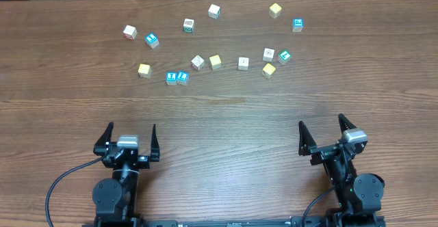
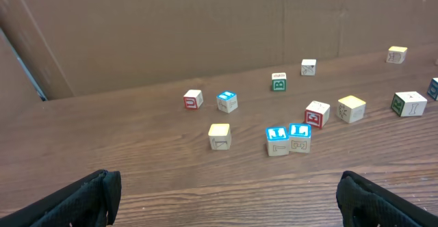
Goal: Form a circle
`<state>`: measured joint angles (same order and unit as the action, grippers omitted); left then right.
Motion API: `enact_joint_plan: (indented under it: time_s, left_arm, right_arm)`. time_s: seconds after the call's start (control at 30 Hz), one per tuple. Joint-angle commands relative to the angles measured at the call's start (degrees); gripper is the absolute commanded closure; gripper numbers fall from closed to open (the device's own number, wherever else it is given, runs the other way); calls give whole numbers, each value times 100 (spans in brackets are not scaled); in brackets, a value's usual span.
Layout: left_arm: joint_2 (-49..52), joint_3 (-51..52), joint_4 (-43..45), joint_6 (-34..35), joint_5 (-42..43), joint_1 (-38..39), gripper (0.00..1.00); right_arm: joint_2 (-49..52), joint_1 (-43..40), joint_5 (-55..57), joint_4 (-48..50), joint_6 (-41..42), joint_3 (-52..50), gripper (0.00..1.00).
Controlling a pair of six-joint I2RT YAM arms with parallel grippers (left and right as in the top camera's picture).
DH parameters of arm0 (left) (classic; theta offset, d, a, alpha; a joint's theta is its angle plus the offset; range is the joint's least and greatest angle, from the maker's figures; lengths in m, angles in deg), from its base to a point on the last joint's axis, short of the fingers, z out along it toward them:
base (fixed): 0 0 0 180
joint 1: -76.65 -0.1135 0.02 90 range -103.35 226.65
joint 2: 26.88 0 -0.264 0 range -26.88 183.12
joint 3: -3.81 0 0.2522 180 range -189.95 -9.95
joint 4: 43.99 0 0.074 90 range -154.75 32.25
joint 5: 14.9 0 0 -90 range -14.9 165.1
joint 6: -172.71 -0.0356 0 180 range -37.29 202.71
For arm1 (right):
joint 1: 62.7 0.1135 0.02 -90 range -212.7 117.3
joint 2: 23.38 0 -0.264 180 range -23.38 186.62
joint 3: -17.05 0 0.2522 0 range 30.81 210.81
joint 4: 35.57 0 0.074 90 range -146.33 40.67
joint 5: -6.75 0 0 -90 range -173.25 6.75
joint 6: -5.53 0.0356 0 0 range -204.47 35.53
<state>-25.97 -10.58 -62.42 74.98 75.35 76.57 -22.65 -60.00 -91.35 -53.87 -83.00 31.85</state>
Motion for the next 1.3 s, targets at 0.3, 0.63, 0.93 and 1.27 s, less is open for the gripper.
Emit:
enact_joint_plan:
  time_s: [0.3, 0.63, 0.93, 1.27]
  left_arm:
    - [-55, 35, 22, -107, 22, 22, 0]
    - [-55, 35, 22, -107, 22, 22, 0]
    - [-55, 35, 28, -105, 81, 22, 0]
    - [-55, 26, 136, -28, 192, 22, 0]
  right_arm:
    - [-57, -9, 35, 33, 20, -59, 0]
    - [-57, -9, 35, 33, 20, -59, 0]
    - [-57, -9, 35, 33, 20, -59, 0]
    - [-57, -9, 33, 33, 20, -59, 0]
